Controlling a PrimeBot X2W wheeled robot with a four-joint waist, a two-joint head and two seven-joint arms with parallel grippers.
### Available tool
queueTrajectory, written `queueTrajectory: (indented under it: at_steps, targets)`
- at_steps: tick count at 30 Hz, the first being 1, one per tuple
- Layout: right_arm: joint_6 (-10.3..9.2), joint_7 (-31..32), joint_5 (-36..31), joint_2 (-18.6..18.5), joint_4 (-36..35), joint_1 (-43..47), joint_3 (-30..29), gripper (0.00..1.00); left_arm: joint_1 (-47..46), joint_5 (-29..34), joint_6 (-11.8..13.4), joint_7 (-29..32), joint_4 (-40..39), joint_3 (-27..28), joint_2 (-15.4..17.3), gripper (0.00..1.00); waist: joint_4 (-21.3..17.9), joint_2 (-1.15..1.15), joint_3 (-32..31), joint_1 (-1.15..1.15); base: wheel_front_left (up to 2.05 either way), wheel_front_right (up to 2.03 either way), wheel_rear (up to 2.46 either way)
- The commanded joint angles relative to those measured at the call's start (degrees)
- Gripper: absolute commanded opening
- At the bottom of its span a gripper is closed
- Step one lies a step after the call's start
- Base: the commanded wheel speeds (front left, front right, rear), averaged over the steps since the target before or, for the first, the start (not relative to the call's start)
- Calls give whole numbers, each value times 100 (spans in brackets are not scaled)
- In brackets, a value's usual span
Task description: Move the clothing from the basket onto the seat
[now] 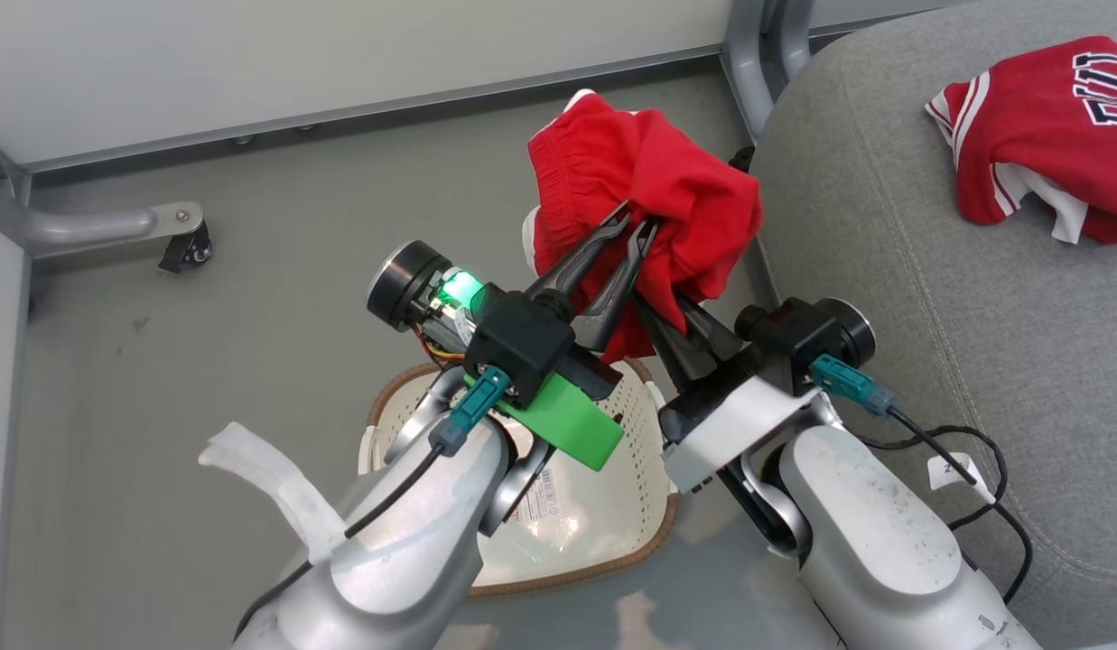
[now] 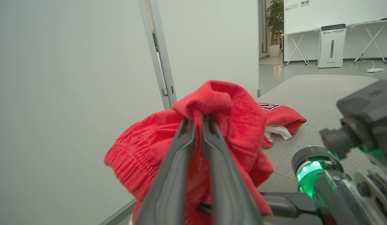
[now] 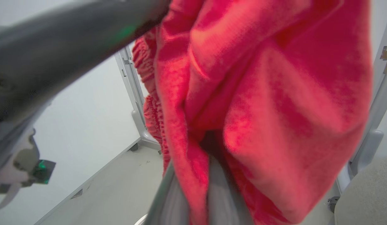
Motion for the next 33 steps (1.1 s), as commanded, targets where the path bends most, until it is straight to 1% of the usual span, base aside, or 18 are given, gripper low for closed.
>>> queueTrajectory:
  at_steps: [1,12,20,26,33]
  targets:
    - [-6,-13,-30,-16,-35,41,-32,0,21,88,36,-4,34,13,-3,100,-5,0,12,0,0,0,0]
    - [-6,-13,-88,-16,-80,78,-164,0,27,103,28,-4,46,63,-2,100,-27,0,36,0,0,0,0]
    - [-6,-13,-192,-18,-121,204,-304,0,83,131,26,-4,28,125,0,100,-185,0,35,0,0,0,0]
    - [-6,-13,-376,-18,-244,326,-584,0,117,177,-7,-3,63,182,64,100,-500,0,101,0,0,0,0]
    - [-6,-13,-601,-17,-465,521,-1030,0,179,242,-52,-4,135,202,142,100,-1059,0,208,0,0,0,0]
